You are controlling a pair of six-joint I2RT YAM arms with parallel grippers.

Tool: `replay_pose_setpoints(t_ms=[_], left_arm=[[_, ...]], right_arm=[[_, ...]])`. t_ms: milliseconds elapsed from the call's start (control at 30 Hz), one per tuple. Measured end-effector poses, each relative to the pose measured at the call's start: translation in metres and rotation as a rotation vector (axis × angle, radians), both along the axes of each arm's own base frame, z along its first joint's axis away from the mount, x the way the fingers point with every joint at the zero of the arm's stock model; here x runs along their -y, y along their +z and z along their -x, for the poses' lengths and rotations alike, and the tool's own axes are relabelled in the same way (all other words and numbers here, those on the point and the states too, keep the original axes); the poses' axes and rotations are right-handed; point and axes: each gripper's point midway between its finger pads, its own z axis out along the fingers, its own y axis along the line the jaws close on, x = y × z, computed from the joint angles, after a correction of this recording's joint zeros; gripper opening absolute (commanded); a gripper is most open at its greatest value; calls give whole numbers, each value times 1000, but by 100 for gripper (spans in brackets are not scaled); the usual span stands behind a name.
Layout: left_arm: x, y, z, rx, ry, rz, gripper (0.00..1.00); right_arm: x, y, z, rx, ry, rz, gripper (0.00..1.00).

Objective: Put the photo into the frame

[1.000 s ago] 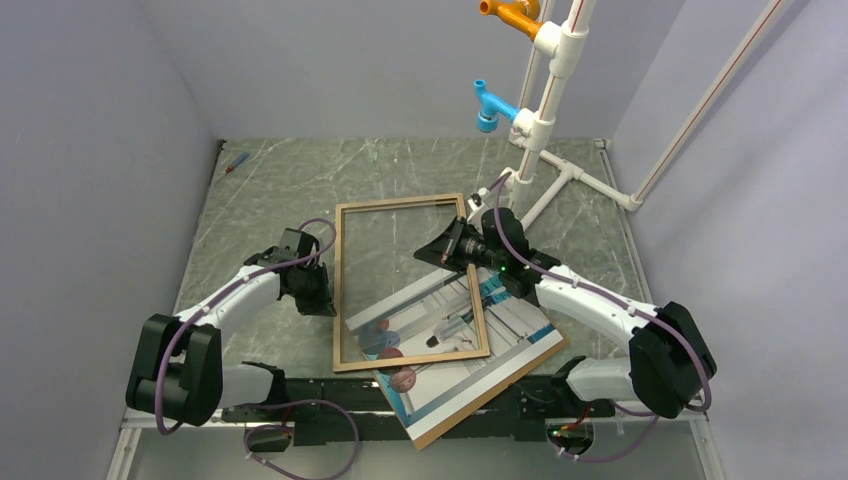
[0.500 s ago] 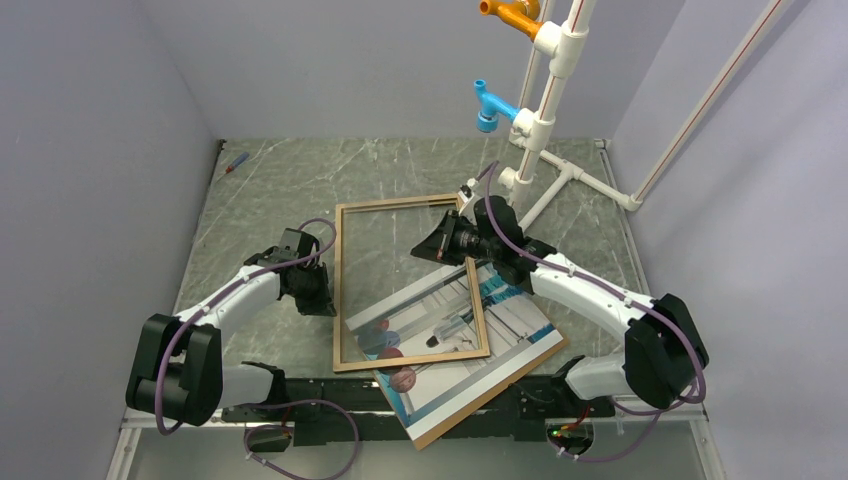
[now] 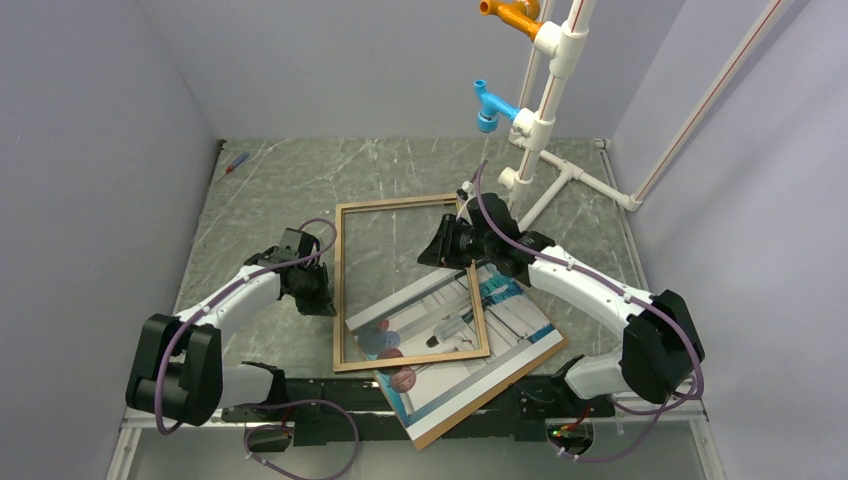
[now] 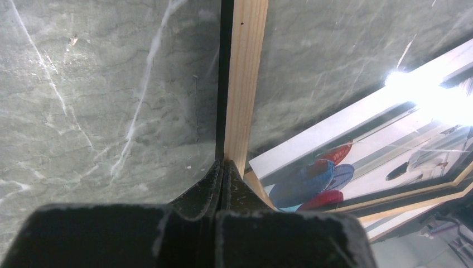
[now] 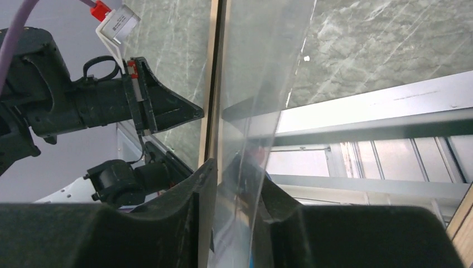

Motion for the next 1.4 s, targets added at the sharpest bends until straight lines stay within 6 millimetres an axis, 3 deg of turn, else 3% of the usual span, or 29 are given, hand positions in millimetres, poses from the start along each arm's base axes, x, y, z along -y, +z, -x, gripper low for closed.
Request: replay_pose_setpoints(t_ms=[300, 533, 767, 1400], left_arm=[[0, 0, 0, 0, -1, 0, 0], [0, 0, 0, -1, -1, -1, 0], [1, 0, 0, -3, -3, 0, 0], [2, 0, 0, -9, -6, 0, 0]], right_arm=[[2, -12, 4, -18, 17, 31, 63], [5, -29, 5, -49, 10, 70, 77], [9, -34, 3, -44, -15, 102, 99], [46, -59, 4, -49, -101, 333, 100]])
